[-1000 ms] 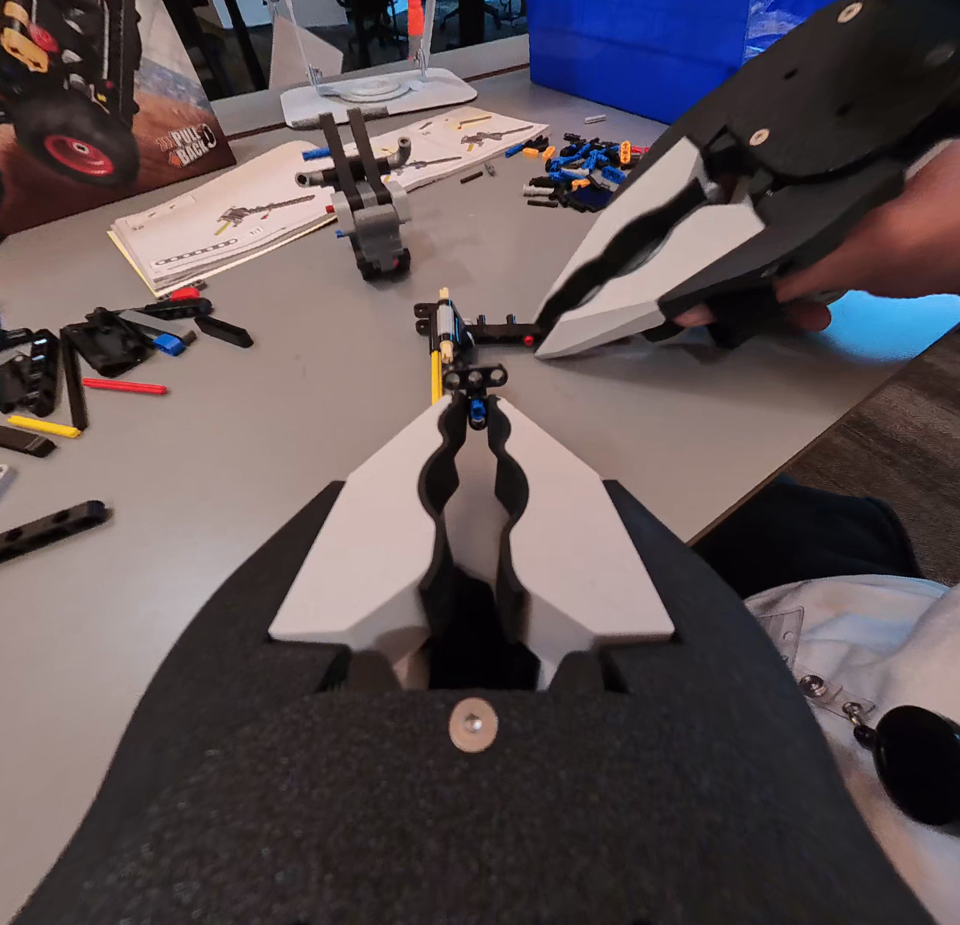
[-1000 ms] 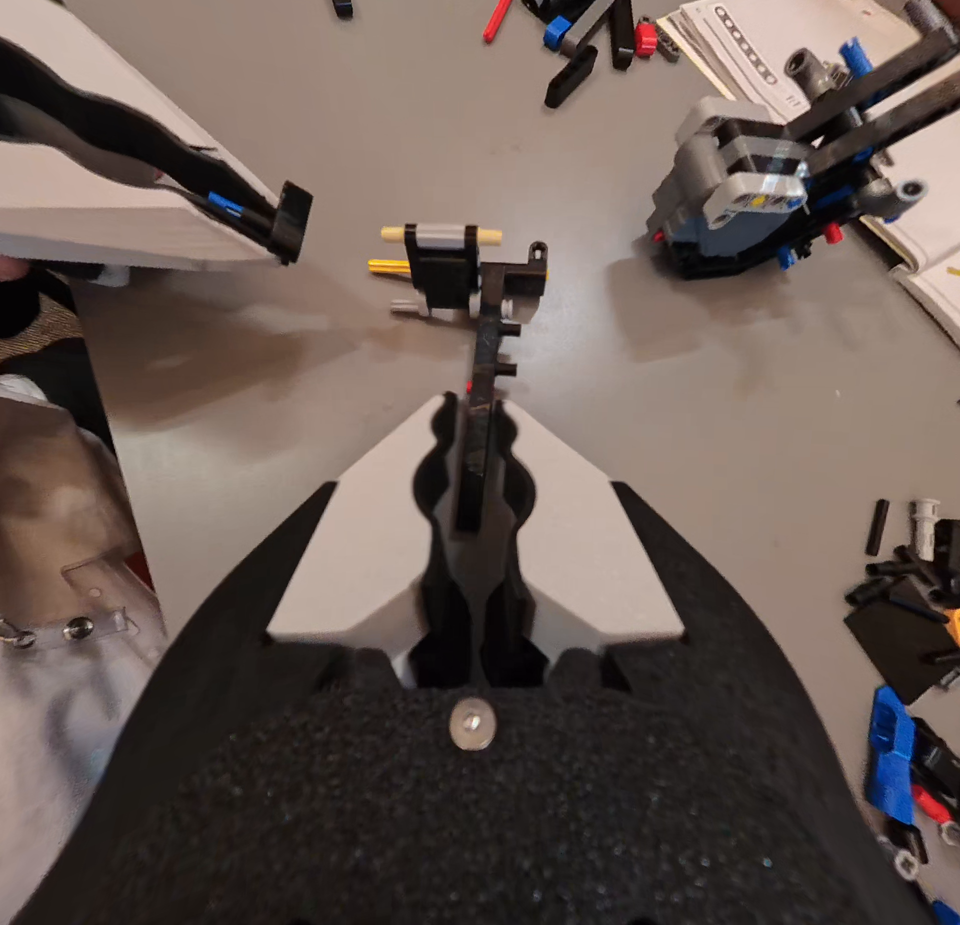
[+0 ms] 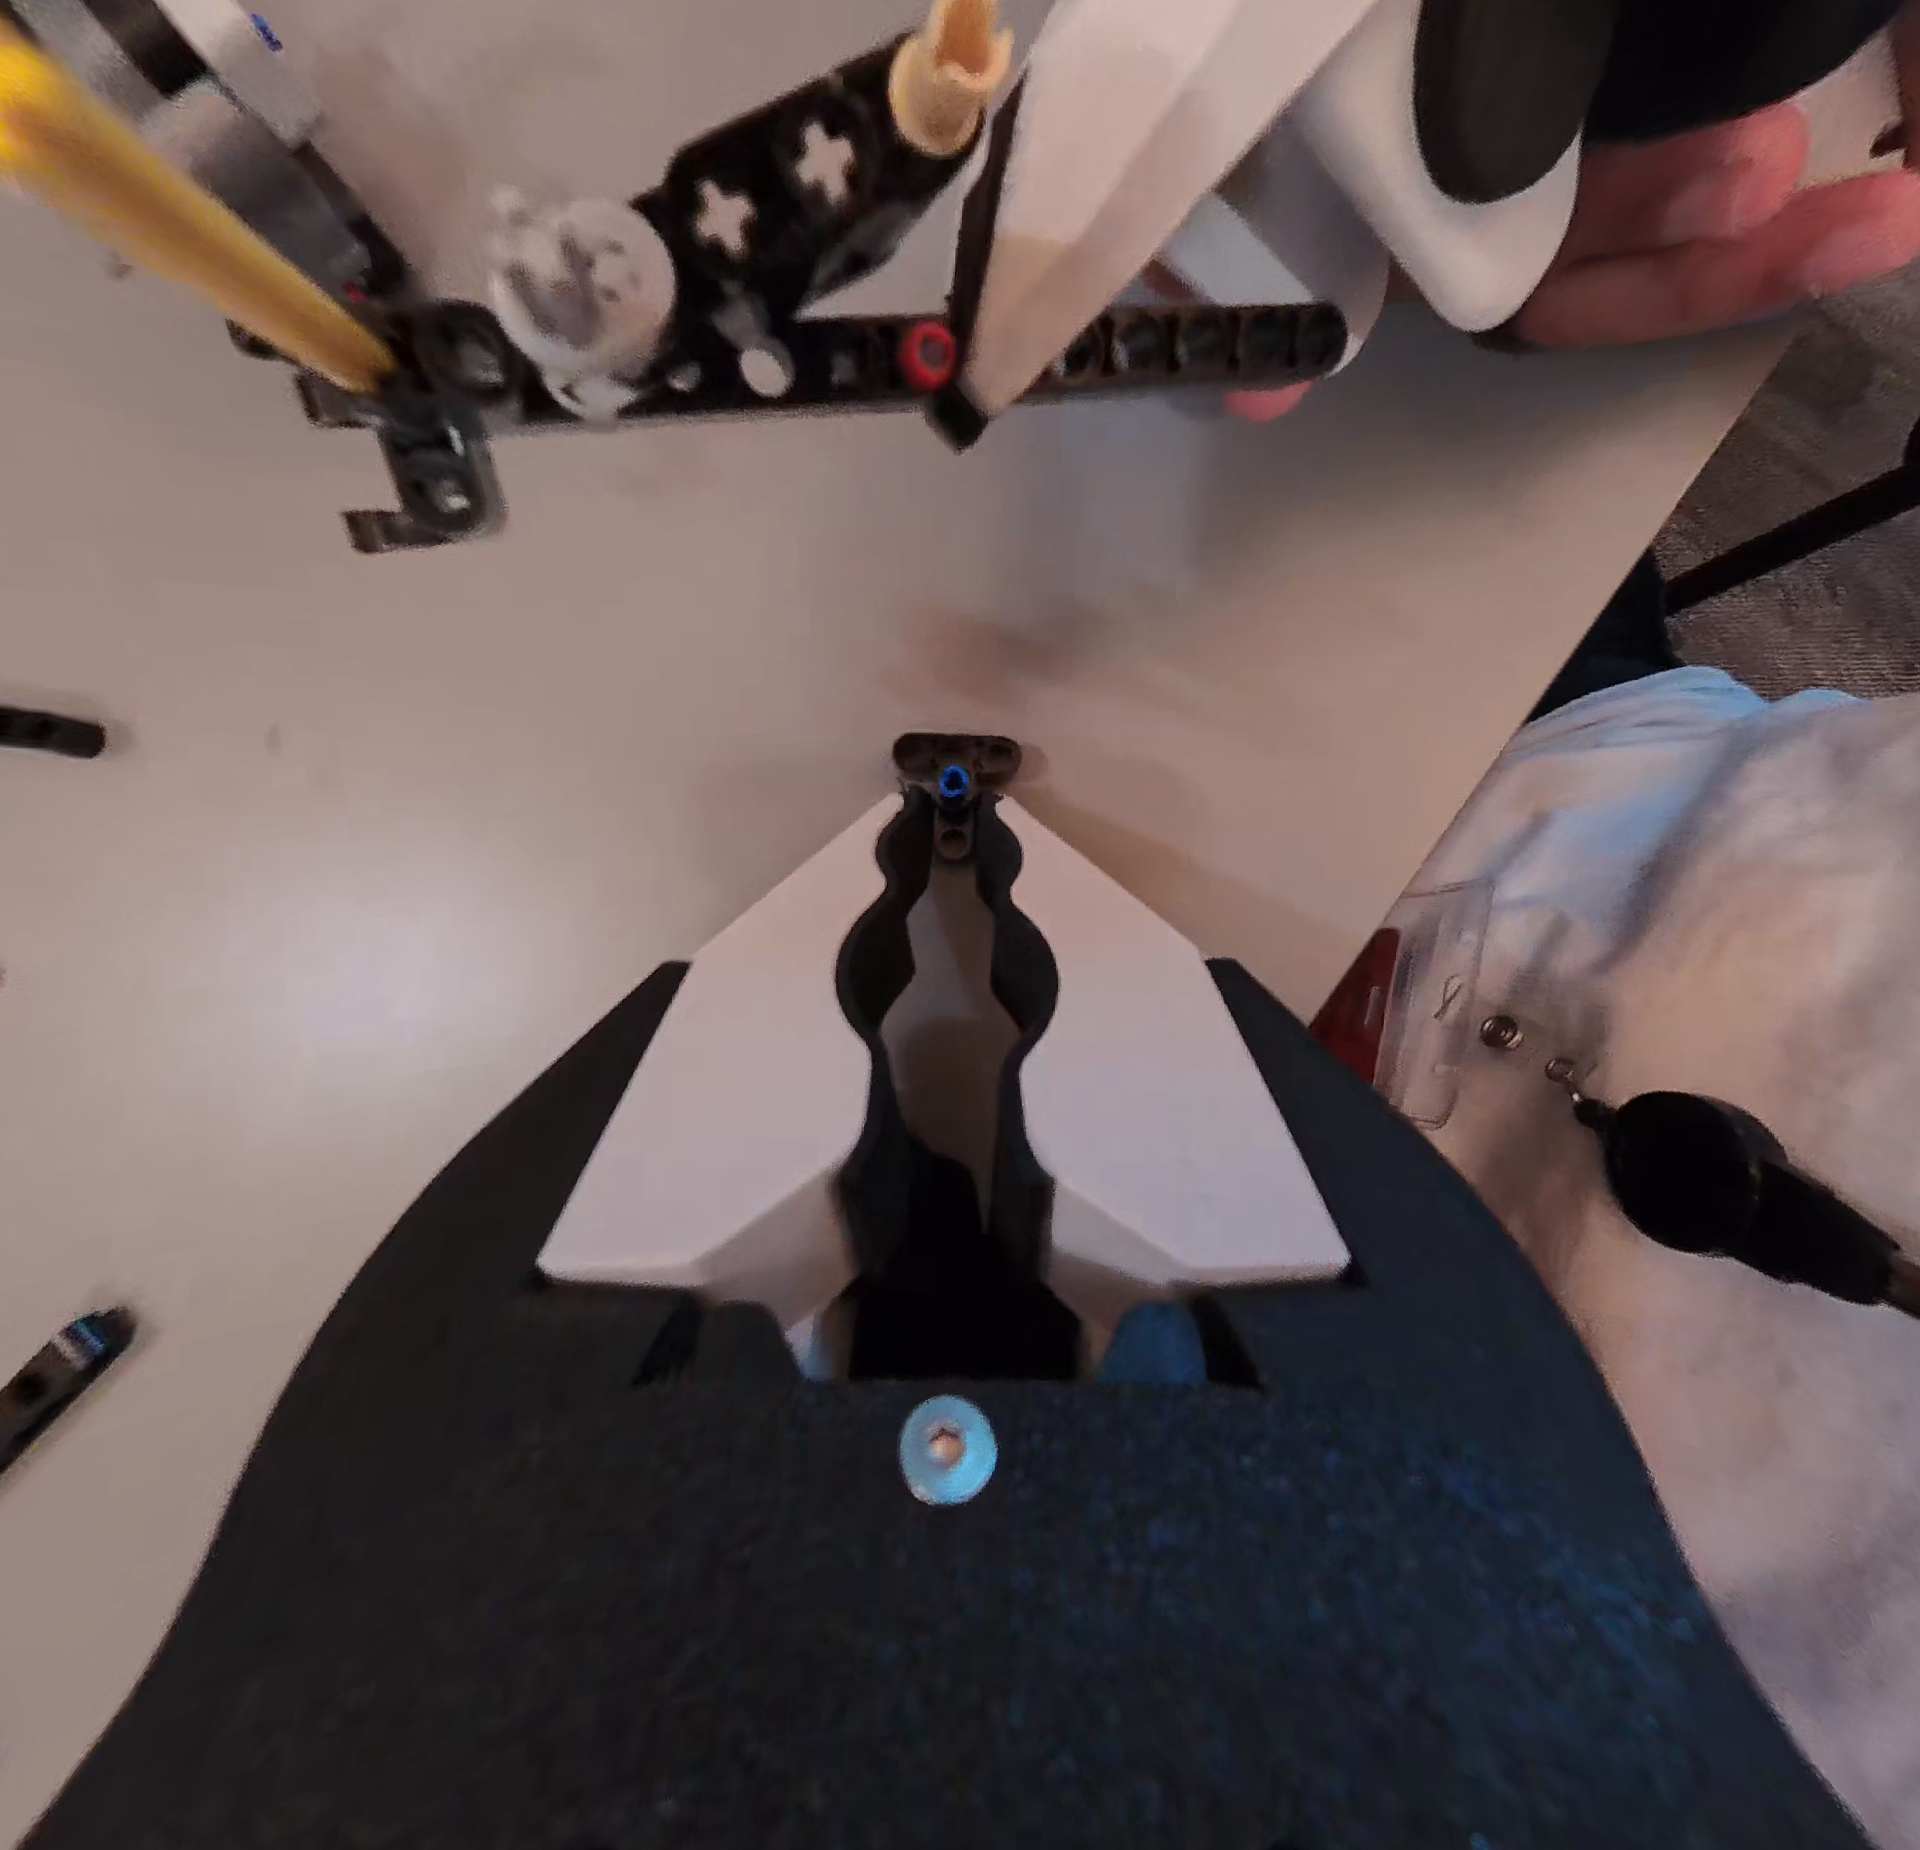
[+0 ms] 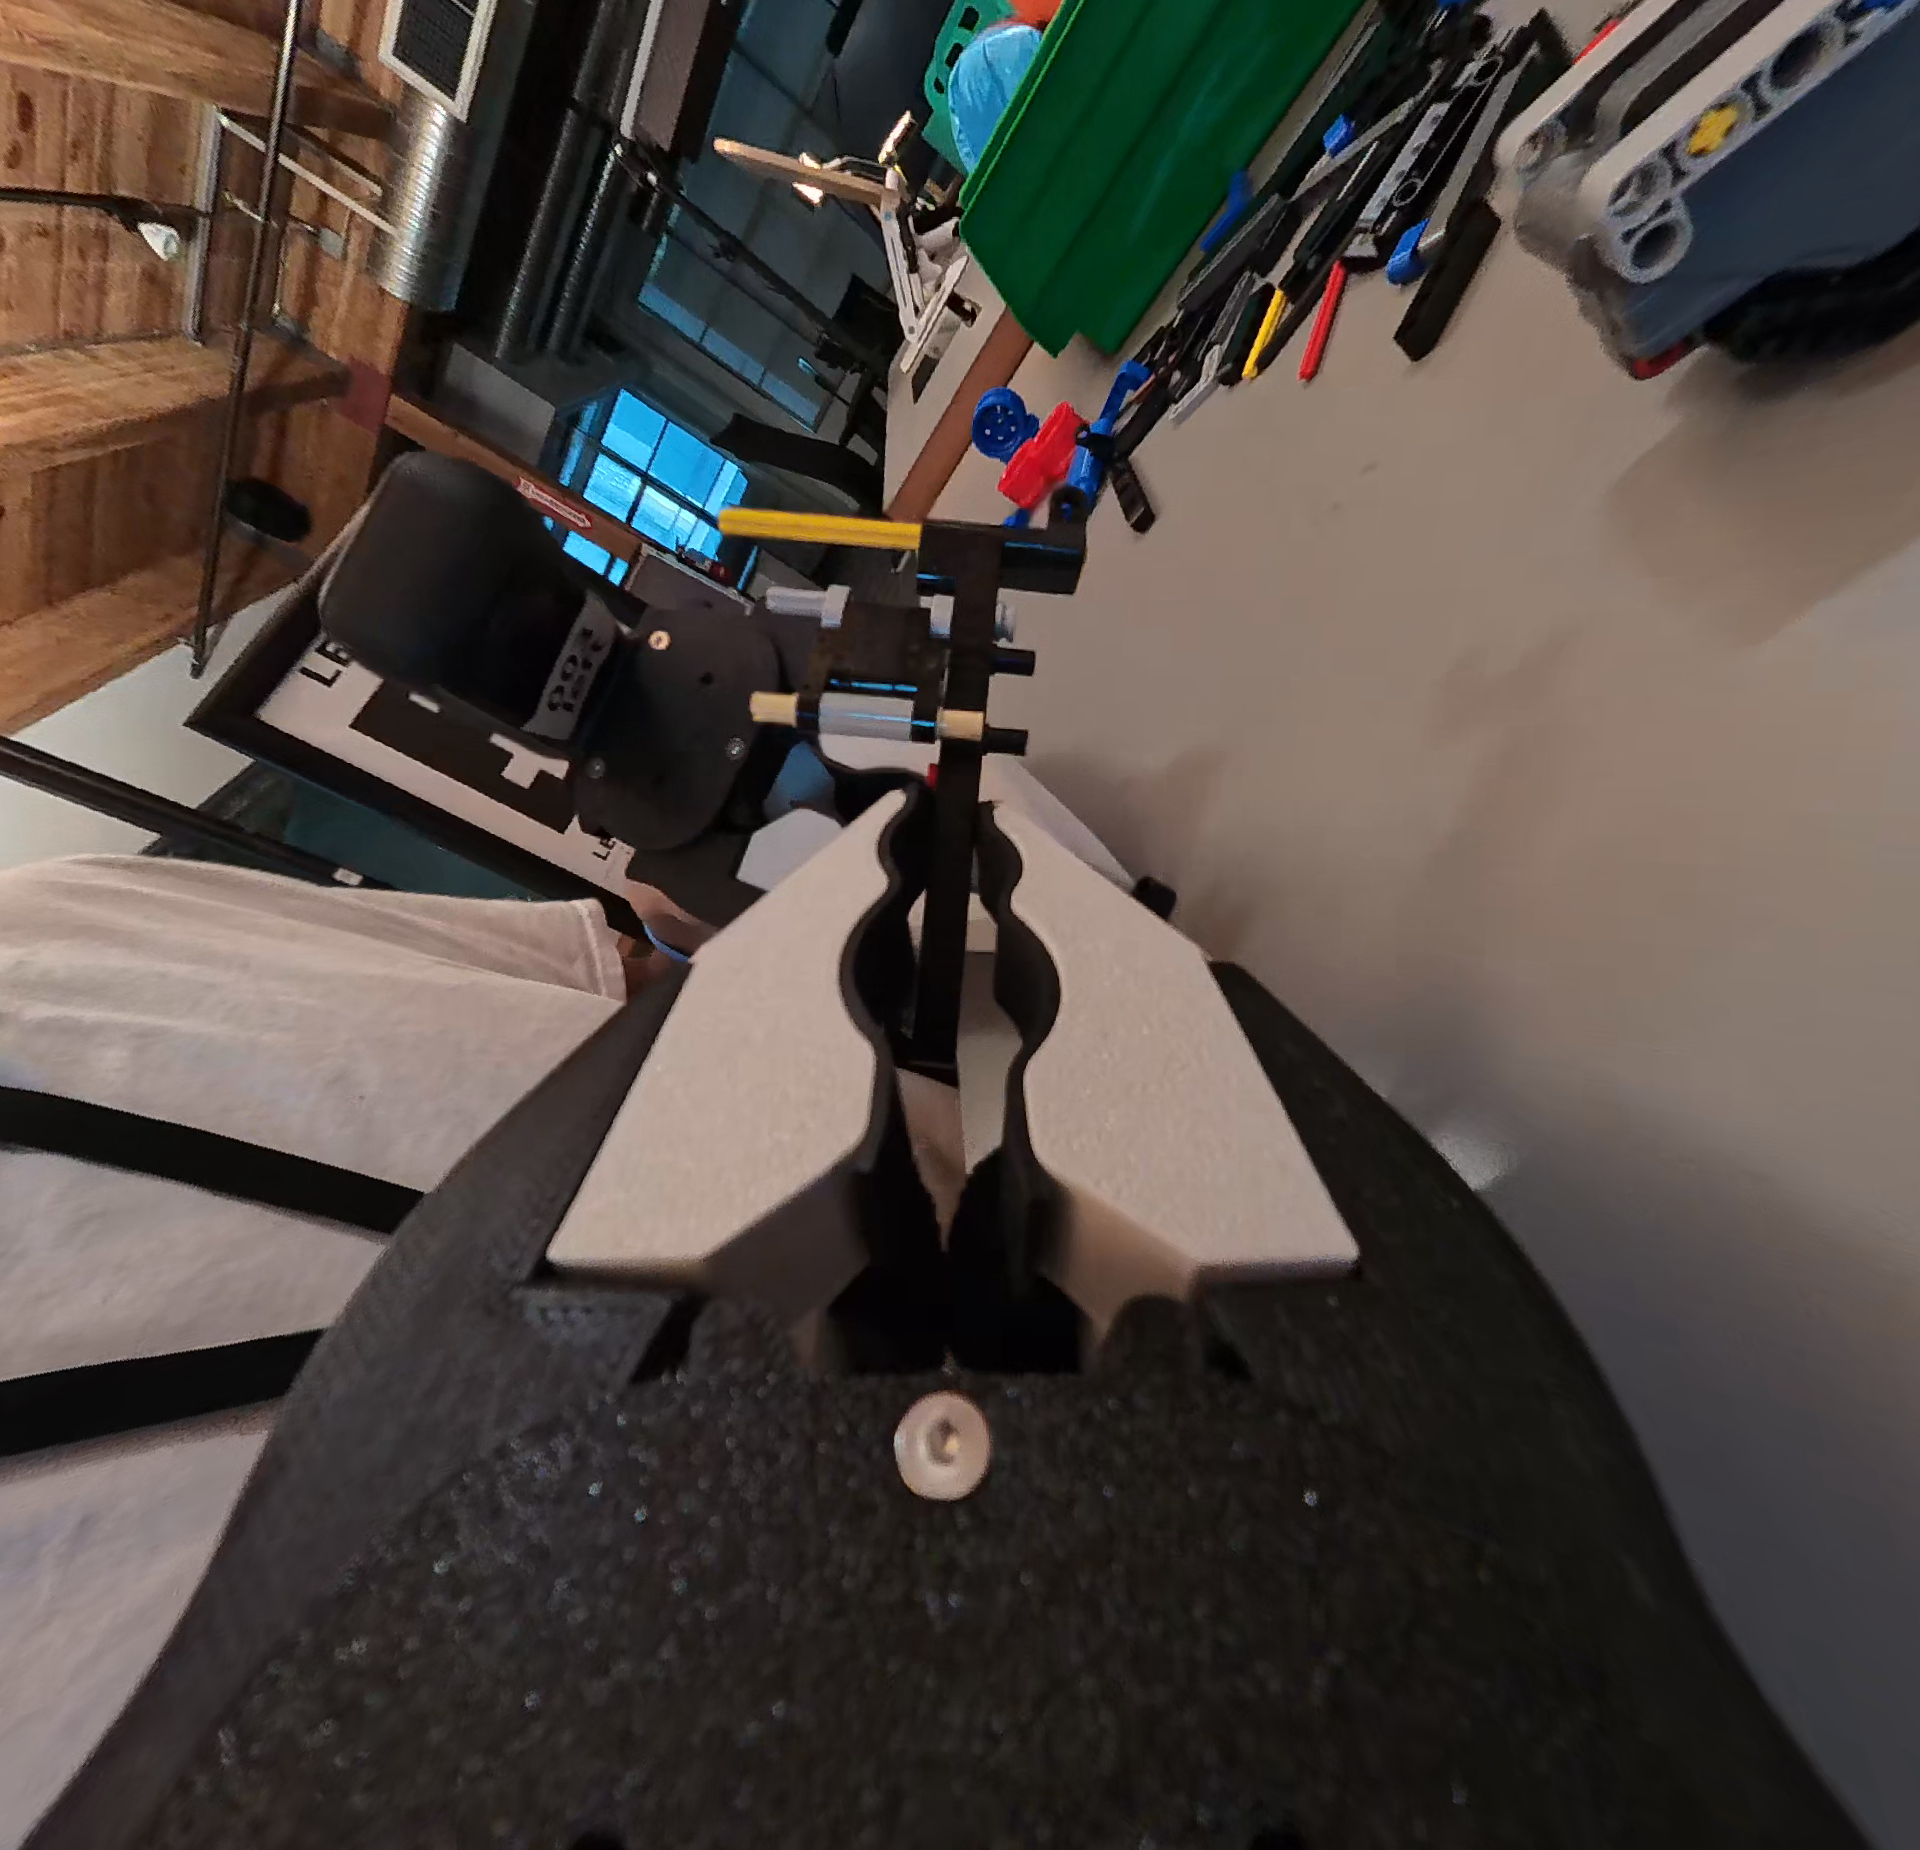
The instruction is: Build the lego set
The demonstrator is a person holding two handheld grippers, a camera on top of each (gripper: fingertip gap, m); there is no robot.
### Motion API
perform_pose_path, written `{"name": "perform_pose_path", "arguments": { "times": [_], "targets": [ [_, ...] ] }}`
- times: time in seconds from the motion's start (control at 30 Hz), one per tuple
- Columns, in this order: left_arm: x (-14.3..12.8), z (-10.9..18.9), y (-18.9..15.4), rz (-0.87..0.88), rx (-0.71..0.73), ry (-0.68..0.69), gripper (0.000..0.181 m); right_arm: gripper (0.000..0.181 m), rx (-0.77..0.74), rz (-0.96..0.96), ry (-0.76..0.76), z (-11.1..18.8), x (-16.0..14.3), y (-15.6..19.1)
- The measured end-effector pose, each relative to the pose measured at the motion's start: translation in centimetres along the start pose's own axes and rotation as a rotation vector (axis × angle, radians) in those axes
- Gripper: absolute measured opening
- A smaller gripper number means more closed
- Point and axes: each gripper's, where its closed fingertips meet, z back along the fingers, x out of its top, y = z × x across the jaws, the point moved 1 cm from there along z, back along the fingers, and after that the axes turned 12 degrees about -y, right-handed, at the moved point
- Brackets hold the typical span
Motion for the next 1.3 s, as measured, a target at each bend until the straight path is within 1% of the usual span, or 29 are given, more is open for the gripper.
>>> {"name": "perform_pose_path", "arguments": {
  "times": [0.03, 0.13, 0.2, 0.27, 0.33, 0.43, 0.5, 0.53, 0.57, 0.6, 0.73, 0.77, 0.8, 0.83, 0.87, 0.97, 1.03, 1.1, 1.17, 1.3],
  "targets": [
    [0.2, -0.3, -0.2, 0.01, -0.008, -0.003, 0.007, 0.007, 0.0, -0.006, -0.005, 0.1, 0.1, -0.1],
    [1.0, -1.0, -0.5, 0.028, -0.014, -0.028, 0.02, 0.007, 0.01, -0.033, -0.028, 0.5, 0.6, -0.2],
    [1.6, -0.8, -0.6, 0.043, -0.011, -0.075, 0.024, 0.007, 0.022, -0.058, -0.043, 0.6, 0.9, -0.2],
    [2.4, -0.1, -0.1, 0.051, 0.0, -0.146, 0.025, 0.007, 0.04, -0.082, -0.058, 0.7, 1.2, -0.1],
    [3.3, 1.2, 1.6, 0.03, 0.055, -0.239, 0.027, 0.007, 0.09, -0.135, -0.063, 0.8, 1.4, 0.4],
    [5.5, 3.6, 4.7, -0.078, 0.118, -0.409, 0.034, 0.007, 0.163, -0.211, -0.055, 0.9, 1.5, 1.3],
    [7.0, 5.2, 5.3, -0.213, 0.095, -0.499, 0.042, 0.007, 0.203, -0.255, -0.028, 0.9, 1.4, 1.7],
    [7.5, 5.7, 5.1, -0.287, 0.053, -0.518, 0.048, 0.007, 0.227, -0.277, -0.006, 0.9, 1.2, 2.0],
    [7.7, 6.0, 4.8, -0.346, -0.003, -0.522, 0.052, 0.007, 0.255, -0.301, 0.029, 0.9, 0.9, 2.3],
    [7.9, 6.1, 4.5, -0.391, -0.069, -0.514, 0.053, 0.007, 0.279, -0.32, 0.071, 0.9, 0.5, 2.7],
    [7.2, 6.0, 1.6, -0.45, -0.477, -0.414, 0.054, 0.007, 0.321, -0.358, 0.191, 0.6, -0.4, 3.5],
    [7.0, 5.9, 1.0, -0.463, -0.557, -0.383, 0.049, 0.007, 0.328, -0.379, 0.208, 0.5, -0.4, 3.6],
    [7.0, 5.6, 0.9, -0.473, -0.585, -0.361, 0.051, 0.007, 0.33, -0.392, 0.231, 0.4, -0.6, 3.7],
    [6.8, 5.4, 0.7, -0.484, -0.628, -0.334, 0.049, 0.007, 0.333, -0.402, 0.255, 0.3, -0.8, 3.8],
    [6.5, 5.3, 0.4, -0.49, -0.671, -0.311, 0.038, 0.007, 0.334, -0.409, 0.272, 0.2, -1.0, 3.8],
    [6.5, 5.4, -0.6, -0.454, -0.799, -0.303, 0.023, 0.007, 0.305, -0.408, 0.299, 0.0, -1.4, 3.5],
    [6.4, 5.2, -0.8, -0.46, -0.81, -0.3, 0.018, 0.007, 0.281, -0.41, 0.305, -0.1, -1.4, 3.1],
    [6.2, 4.6, -0.5, -0.499, -0.772, -0.277, 0.008, 0.007, 0.257, -0.407, 0.315, -0.2, -1.5, 2.6],
    [6.2, 4.3, -0.2, -0.51, -0.754, -0.269, 0.008, 0.007, 0.243, -0.415, 0.309, -0.2, -1.3, 2.3],
    [6.2, 3.9, 0.3, -0.482, -0.772, -0.268, 0.007, 0.008, 0.241, -0.424, 0.299, -0.2, -0.8, 2.3]
  ]
}}
